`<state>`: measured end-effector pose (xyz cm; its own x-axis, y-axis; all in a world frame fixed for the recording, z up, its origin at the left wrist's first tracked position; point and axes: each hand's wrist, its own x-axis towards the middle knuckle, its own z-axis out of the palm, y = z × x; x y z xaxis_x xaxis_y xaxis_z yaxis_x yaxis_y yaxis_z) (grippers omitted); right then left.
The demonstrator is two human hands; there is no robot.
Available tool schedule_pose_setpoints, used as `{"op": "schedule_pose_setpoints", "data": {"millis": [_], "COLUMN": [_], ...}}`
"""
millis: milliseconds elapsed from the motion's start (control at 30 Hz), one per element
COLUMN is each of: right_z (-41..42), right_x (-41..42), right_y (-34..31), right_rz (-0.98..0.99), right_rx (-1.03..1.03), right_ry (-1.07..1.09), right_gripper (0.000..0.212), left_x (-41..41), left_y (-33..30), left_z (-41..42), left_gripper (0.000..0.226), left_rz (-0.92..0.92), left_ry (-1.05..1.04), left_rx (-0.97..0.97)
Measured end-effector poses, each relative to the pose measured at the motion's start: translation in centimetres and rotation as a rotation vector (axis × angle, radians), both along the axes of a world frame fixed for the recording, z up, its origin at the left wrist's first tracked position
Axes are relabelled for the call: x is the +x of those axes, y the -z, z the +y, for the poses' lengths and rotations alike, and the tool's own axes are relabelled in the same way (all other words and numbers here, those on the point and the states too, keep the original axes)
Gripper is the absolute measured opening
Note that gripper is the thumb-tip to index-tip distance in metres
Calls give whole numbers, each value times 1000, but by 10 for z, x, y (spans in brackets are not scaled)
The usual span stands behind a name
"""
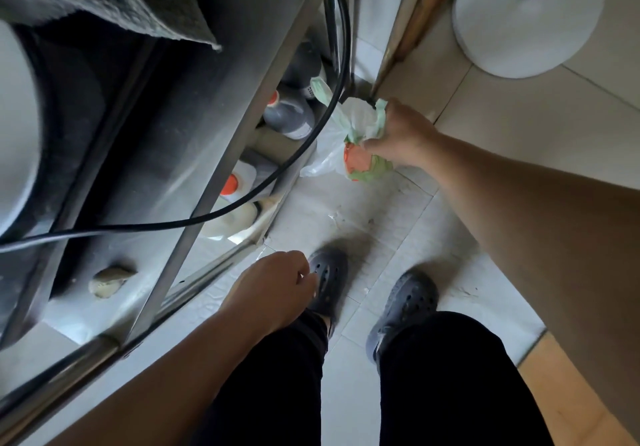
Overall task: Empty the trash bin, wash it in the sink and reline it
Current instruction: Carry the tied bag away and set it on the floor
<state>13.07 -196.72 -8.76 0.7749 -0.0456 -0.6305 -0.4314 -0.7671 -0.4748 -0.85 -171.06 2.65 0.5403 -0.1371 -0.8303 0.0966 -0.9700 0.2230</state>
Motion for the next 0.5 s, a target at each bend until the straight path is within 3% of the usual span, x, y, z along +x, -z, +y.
{"op": "schedule_pose_setpoints", "data": {"millis": [167,333,500], "right_z": [-9,-14,-29], "right_x": [-33,-105,-177], "right_y": [-47,-120,-219], "right_rz": [68,200,297], "right_rx": [-90,-24,-18], "right_ry": [15,-124,-64], "right_gripper": [70,21,24], "left_x": [-13,-39,-57], "left_y": [-17,-71,-159], "left_z": [-9,-11,-14], "left_gripper": [19,12,21], "left_rz": [50,108,215], "left_ry": [-40,-158,-252], "left_rx": [17,39,-11]}}
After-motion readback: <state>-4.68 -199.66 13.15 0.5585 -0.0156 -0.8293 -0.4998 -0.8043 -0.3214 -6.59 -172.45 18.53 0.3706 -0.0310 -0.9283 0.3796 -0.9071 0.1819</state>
